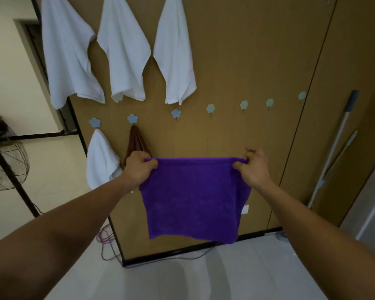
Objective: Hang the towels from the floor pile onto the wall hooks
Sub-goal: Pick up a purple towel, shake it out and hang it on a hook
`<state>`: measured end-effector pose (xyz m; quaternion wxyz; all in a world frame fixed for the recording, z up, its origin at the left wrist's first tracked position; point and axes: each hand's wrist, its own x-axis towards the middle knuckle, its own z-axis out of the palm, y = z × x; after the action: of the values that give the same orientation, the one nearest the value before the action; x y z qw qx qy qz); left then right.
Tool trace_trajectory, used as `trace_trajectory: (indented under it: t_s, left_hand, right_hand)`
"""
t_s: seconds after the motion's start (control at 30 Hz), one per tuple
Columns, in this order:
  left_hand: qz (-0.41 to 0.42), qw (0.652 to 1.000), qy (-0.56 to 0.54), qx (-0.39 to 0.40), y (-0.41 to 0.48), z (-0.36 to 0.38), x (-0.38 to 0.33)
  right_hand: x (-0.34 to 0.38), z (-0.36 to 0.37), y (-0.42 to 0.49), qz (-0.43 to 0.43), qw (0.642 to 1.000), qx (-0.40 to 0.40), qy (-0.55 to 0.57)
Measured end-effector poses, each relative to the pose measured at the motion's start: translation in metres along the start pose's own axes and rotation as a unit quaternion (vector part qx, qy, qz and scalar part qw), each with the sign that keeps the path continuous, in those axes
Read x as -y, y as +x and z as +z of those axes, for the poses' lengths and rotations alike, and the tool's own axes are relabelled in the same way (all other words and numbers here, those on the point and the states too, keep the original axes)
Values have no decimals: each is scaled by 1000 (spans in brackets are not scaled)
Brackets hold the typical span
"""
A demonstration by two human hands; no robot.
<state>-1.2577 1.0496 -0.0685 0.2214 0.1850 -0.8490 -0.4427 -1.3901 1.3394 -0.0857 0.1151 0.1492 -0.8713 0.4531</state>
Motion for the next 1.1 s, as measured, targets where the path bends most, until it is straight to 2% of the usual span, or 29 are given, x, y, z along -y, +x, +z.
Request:
trace_trajectory:
  t_s: [0.13, 0.23, 0.3, 0.4, 0.47, 0.53, 0.6, 0.67, 0.73, 0.9, 1.1]
  left_hand:
    - [-6, 988, -128, -87, 0, 10, -17]
    - [-4, 979, -158, -127, 8, 16, -20]
    - [-3, 984, -139, -115, 13, 20, -18]
    - [-9, 987, -137, -80, 31, 23, -9]
    - [-18, 984, -171, -48, 47, 24, -5]
    - [-21, 984, -177, 19, 62, 24, 1]
    - [-8, 985, -132, 109, 77, 23, 12]
    - [18, 981, -70, 182, 97, 21, 23]
    - [43, 975, -56, 210, 121, 16, 29]
    - [84, 974, -70, 199, 172, 15, 31]
    - [101, 986, -79, 104, 230, 38, 40]
  right_hand:
    - [16, 8, 7, -16, 994, -8, 111]
    - [26, 22, 13, 14, 983, 9, 183]
    - [32, 34, 18, 21, 975, 54, 215]
    - [38, 50, 24, -3, 957, 173, 232]
    - [38, 57, 32, -10, 945, 256, 202]
    - [38, 67, 43, -15, 944, 293, 154]
    - [40, 81, 55, -17, 949, 280, 145]
    - [46, 96, 69, -10, 951, 247, 184]
    - [52, 111, 84, -2, 954, 215, 211]
    - [60, 141, 126, -21, 972, 158, 169]
    - [54, 185, 181, -20, 986, 64, 150]
